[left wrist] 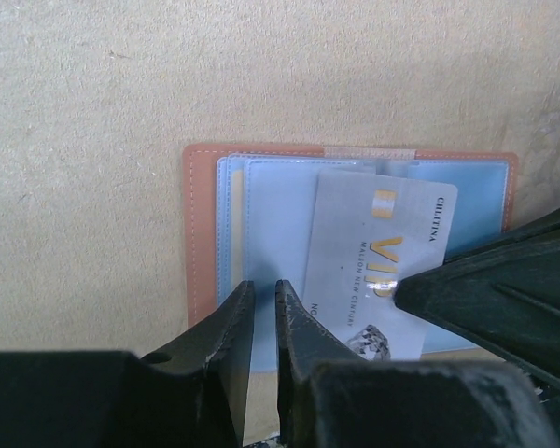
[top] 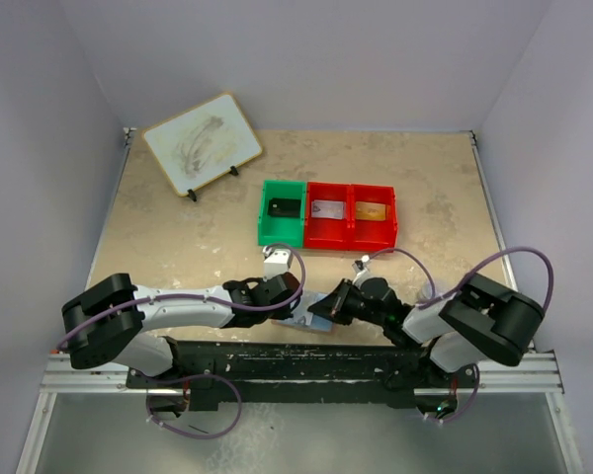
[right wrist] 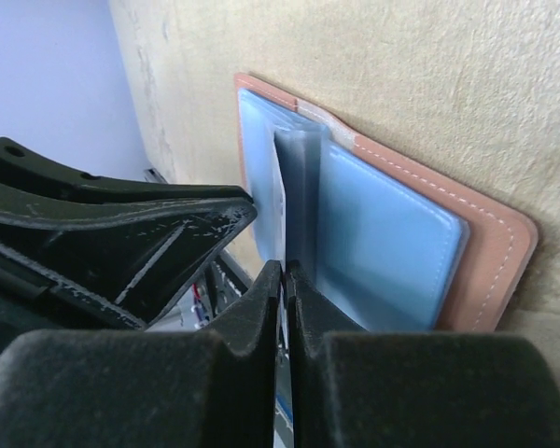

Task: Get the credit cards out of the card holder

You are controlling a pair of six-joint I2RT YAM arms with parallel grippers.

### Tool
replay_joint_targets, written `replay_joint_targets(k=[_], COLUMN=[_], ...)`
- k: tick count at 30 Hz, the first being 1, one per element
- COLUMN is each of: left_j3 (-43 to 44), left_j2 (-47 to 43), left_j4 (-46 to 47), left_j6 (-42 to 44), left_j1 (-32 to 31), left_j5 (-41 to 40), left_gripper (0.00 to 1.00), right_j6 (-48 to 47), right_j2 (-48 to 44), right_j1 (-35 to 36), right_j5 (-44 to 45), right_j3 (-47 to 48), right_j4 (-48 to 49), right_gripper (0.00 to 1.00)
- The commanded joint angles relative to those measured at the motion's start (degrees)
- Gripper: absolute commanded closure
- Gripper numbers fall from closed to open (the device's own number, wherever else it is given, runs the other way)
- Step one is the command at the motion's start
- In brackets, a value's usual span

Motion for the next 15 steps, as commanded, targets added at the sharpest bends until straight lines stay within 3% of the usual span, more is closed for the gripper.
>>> replay_joint_targets(k=[1, 7, 15], left_j3=[0.03, 0.77, -0.07], left_j2=[-1.28, -2.57, -6.36], left_j4=[-0.5, 0.64, 9.52], left_j6=[1.27, 2.34, 3.25], left_j1=[-0.09, -0.11, -0.16], left_j5=[-0.24, -0.09, 4.35], left_gripper=[0.88, 0.84, 0.69], right_j6=[-2.69, -8.04, -6.07], right_j2=[-6.29, -9.97, -8.89], right_j1=[-0.45, -0.55, -0.68], right_j5=[3.24, 3.59, 3.54], right_j3=[0.18, 4.79, 2.98], right_j4=[-8.86, -20.71, -16.48], right_gripper=[0.94, 0.92, 0.9])
